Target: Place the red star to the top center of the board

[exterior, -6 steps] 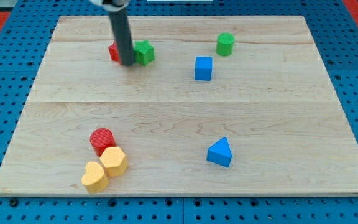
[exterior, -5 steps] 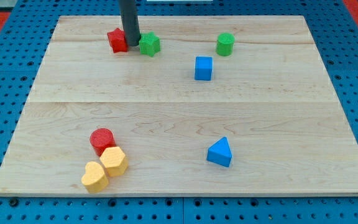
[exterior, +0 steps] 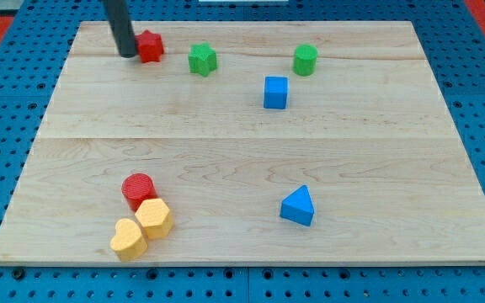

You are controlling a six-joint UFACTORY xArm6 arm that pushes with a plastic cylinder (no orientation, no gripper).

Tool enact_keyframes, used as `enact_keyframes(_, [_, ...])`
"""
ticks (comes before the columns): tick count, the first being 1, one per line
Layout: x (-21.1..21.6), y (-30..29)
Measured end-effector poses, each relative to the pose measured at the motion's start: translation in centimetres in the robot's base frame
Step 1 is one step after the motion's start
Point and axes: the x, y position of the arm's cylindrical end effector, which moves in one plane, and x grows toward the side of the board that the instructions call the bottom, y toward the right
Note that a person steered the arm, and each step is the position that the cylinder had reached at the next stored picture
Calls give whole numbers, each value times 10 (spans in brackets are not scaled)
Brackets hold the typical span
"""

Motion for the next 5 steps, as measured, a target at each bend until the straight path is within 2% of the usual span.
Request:
enact_keyframes(1, [-9, 56])
enact_keyframes(2, [-44, 109])
enact_keyframes(4, [-27, 112])
enact_keyframes(5, [-45, 34])
